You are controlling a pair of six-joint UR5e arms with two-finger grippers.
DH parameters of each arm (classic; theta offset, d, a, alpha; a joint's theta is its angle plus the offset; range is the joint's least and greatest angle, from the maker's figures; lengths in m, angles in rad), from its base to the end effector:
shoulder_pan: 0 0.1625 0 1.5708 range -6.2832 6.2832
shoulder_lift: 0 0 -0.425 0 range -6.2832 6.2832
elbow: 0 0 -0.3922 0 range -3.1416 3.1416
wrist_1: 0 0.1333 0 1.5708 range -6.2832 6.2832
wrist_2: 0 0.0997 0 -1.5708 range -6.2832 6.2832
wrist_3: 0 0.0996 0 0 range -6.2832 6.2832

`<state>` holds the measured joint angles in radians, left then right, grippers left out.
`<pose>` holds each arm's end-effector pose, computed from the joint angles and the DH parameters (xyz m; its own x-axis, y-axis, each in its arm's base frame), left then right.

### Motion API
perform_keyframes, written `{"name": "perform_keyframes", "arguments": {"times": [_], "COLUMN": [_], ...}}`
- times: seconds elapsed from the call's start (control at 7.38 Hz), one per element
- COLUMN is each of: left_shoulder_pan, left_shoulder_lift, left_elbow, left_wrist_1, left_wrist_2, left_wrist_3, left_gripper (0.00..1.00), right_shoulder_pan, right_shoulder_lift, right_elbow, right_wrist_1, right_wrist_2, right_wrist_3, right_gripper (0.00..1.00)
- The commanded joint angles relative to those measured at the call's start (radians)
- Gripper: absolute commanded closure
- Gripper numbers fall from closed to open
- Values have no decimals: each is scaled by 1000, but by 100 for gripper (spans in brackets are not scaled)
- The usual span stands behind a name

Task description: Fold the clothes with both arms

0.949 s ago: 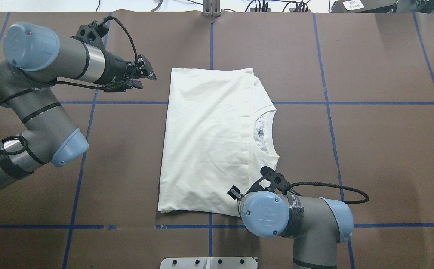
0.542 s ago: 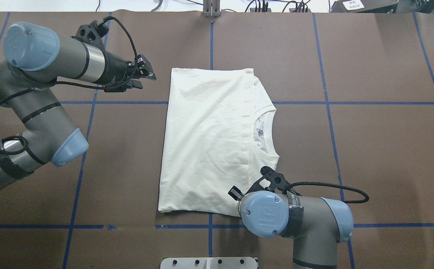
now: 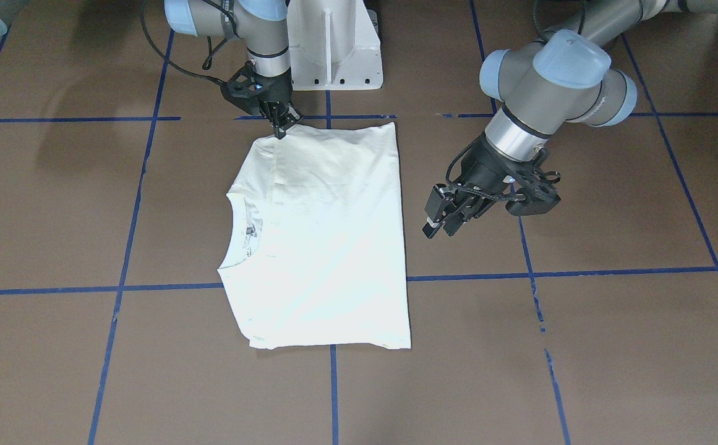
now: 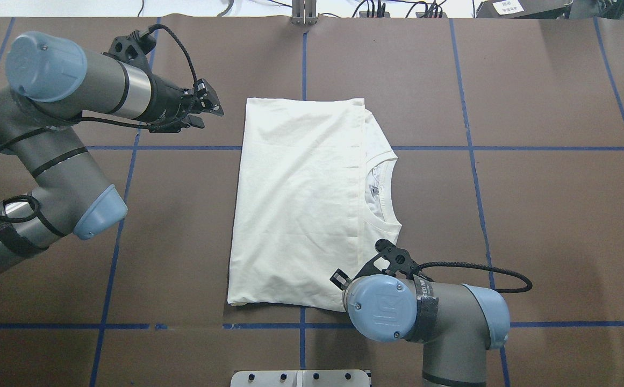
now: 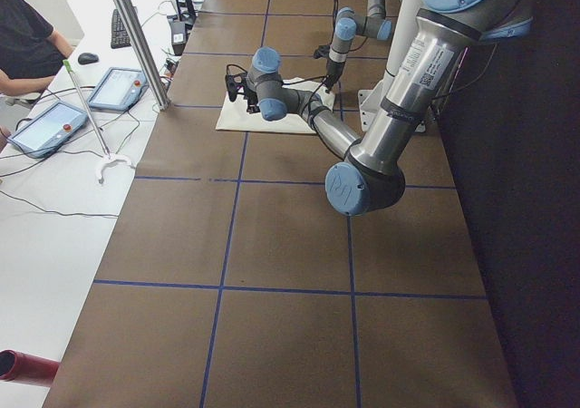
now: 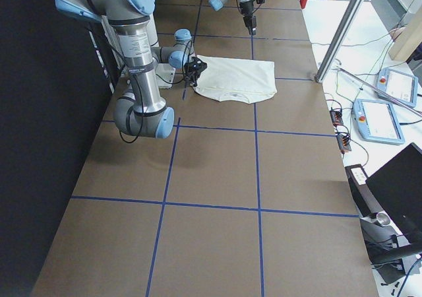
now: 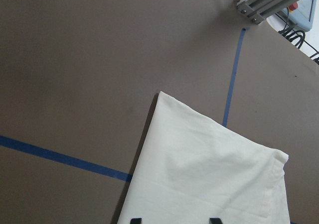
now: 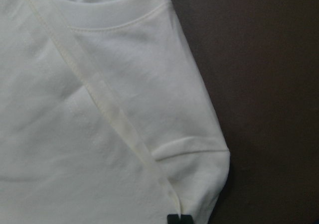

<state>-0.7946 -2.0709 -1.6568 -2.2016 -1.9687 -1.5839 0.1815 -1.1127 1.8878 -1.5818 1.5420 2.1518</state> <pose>0.3886 -0.5310 0.2568 0.2375 -0.2591 -0.9362 0.4063 0.9019 -0.1466 -0.5744 -0.2439 0.2721 0.4838 0.6466 0.5898 -0.5570 0.7473 -0.3624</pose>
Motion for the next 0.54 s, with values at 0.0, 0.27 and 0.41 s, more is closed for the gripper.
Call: {"name": "perform_keyframes", "arguments": {"times": [0.0,0.27,0.41], "left_shoulder_pan": [0,8,21], "left_shoulder_lift": [0,2,30], "left_elbow": [-3,-33,-73], "left_wrist_1": [0,2,3], "left_wrist_2": [1,1,2], "left_wrist_3": [-14,-92,-140], "left_gripper": [45,45,45], "right_shoulder_pan": [4,3,-10], "right_shoulder_lift": [-19,-48,-62], "right_elbow": [36,75,82], "right_wrist_1": [-1,-1,-1], "right_wrist_2": [3,4,3], "right_wrist_3": [-1,-1,-1], "right_gripper": [100,100,100]}}
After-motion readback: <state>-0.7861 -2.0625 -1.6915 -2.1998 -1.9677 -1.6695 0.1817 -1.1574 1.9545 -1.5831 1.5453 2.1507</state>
